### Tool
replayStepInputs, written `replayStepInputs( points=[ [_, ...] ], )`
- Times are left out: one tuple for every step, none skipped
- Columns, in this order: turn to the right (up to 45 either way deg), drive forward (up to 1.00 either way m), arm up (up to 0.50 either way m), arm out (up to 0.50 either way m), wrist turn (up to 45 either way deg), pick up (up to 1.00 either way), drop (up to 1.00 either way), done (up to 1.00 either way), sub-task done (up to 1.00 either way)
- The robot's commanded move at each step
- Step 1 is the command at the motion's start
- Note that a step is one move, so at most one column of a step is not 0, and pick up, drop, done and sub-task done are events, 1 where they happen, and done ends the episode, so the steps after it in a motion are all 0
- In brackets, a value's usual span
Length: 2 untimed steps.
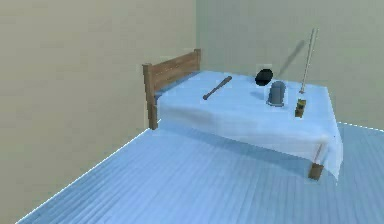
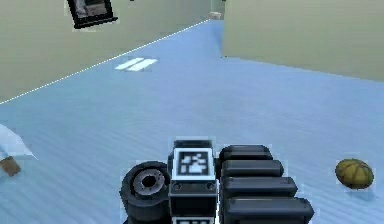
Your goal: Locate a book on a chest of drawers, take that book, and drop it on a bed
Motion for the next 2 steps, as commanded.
replayStepInputs(
  points=[
    [0.0, 1.0, 0.0, 0.0, 0.0, 0.0, 0.0, 0.0, 0.0],
    [0.0, 0.35, 0.0, 0.0, 0.0, 0.0, 0.0, 0.0, 0.0]
  ],
)
